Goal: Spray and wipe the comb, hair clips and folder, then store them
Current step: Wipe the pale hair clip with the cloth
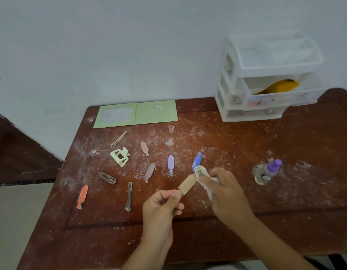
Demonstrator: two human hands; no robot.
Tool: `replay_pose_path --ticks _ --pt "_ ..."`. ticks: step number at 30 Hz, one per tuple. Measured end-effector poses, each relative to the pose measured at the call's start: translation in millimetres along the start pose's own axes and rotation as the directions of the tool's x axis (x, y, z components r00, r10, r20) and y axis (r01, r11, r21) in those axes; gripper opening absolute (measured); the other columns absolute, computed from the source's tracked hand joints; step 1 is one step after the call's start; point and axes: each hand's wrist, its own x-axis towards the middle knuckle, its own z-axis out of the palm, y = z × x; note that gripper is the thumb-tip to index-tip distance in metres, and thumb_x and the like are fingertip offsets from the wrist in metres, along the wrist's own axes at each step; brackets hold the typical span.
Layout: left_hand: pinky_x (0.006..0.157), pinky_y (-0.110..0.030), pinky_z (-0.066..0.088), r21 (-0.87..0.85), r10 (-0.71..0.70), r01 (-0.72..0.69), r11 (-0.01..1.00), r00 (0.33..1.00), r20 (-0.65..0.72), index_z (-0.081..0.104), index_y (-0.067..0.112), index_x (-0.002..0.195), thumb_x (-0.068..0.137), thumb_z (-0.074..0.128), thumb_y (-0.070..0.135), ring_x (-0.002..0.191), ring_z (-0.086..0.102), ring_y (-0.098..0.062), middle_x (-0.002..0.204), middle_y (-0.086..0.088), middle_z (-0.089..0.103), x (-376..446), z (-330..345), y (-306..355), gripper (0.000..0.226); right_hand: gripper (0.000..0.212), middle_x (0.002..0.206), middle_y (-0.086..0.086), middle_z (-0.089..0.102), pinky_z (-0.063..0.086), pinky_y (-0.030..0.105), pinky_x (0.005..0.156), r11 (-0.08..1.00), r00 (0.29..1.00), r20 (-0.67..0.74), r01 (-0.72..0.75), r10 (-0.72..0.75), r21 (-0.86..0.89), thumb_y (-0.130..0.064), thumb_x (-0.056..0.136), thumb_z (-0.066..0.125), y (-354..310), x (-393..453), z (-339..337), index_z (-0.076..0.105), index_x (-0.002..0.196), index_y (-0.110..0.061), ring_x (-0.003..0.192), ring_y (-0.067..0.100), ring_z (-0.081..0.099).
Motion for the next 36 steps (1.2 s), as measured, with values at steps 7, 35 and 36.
replay_pose_path --ticks 7,35,36 --pt "0.036 -0.011 0.04 0.095 0.073 -0.078 0.992 0.996 0.05 0.058 0.001 0.063 0.082 0.053 -0.011 0.033 0.049 -0.002 0.037 -0.001 0.055 -1.7 -3.9 -0.1 0.023 0.037 0.085 0.007 0.053 0.039 0.018 0.056 0.995 0.997 0.075 0.019 -0.026 0.102 -0.016 0.093 0.03 -8.4 1.2 -3.2 0.065 0.099 -0.005 0.071 0.012 0.041" --pt "0.043 -0.012 0.043 0.337 0.157 -0.227 0.914 0.962 0.223 0.06 0.008 0.058 0.077 0.06 -0.012 0.036 0.052 -0.002 0.037 0.0 0.057 -9.5 -12.5 -8.5 0.028 0.027 0.084 0.005 0.064 0.046 0.022 0.059 0.222 0.534 0.469 -0.792 0.704 0.568 0.002 0.089 0.045 -9.2 13.5 -6.1 0.061 0.078 -0.017 0.069 0.013 0.057" --pt "0.043 -0.012 0.043 0.328 0.159 -0.219 0.919 0.967 0.2 0.06 0.008 0.057 0.078 0.06 -0.011 0.036 0.051 -0.002 0.037 0.0 0.057 -9.5 -12.7 -8.8 0.028 0.025 0.085 0.007 0.064 0.047 0.026 0.059 0.141 0.491 0.436 -0.769 0.754 0.624 0.001 0.089 0.045 -5.3 14.7 -7.8 0.061 0.08 -0.017 0.071 0.016 0.057"
